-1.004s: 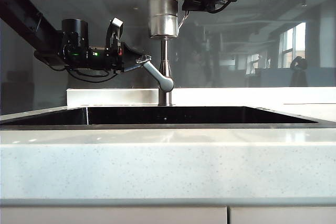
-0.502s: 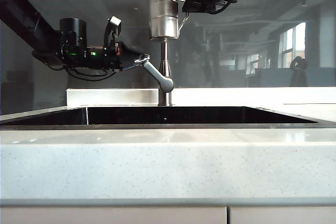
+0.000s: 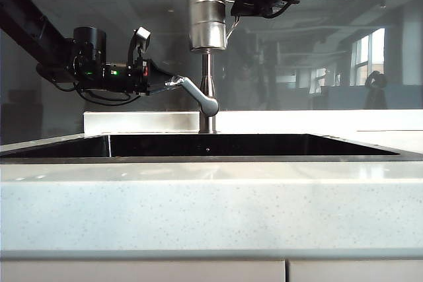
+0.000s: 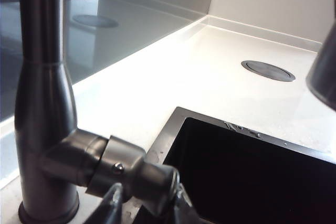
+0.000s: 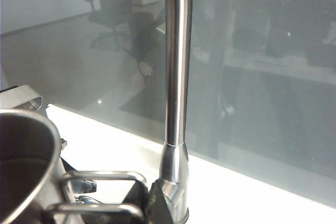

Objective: Pick up the mug next to the sink, go to the faucet to get some water, pour the water into the sink, and finally put the mug back to its place.

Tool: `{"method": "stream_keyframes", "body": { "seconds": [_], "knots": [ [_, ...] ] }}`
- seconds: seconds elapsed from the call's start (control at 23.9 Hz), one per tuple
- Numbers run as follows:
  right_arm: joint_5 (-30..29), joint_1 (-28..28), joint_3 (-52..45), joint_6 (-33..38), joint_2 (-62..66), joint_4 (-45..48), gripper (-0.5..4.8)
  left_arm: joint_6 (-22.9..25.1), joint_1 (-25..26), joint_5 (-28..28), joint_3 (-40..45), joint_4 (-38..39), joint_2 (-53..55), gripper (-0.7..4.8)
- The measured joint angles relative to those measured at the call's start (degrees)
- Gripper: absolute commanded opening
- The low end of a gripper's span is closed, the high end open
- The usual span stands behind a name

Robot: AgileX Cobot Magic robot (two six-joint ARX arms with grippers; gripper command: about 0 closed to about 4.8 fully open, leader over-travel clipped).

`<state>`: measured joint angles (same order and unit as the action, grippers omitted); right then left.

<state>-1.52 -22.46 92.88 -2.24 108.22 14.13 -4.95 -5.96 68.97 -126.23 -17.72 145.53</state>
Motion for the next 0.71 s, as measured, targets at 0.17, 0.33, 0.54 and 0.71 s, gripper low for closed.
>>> {"method": "stream_keyframes", "body": {
  "seconds": [0.17,0.33,0.54,0.71],
  "knots": [
    [0.00,0.00,0.00,0.00,0.00,-0.11,-0.05,0.26,0.00,-0.07,0.00,0.81,0.00,1.26],
    [0.02,0.00,0.00,-0.02,0.00,-0.13,-0.05,1.01,-0.55,-3.34,0.02,0.90,0.00,1.31],
    [0.02,0.00,-0.04,-0.04,0.00,-0.28,-0.05,1.73,-1.11,-4.68,0.00,0.90,0.00,1.31],
    [0.11,0.00,-0.11,-0.17,0.02,-0.44,-0.05,2.01,-1.84,-9.73,0.00,0.87,-0.09,1.31]
  ]
}}
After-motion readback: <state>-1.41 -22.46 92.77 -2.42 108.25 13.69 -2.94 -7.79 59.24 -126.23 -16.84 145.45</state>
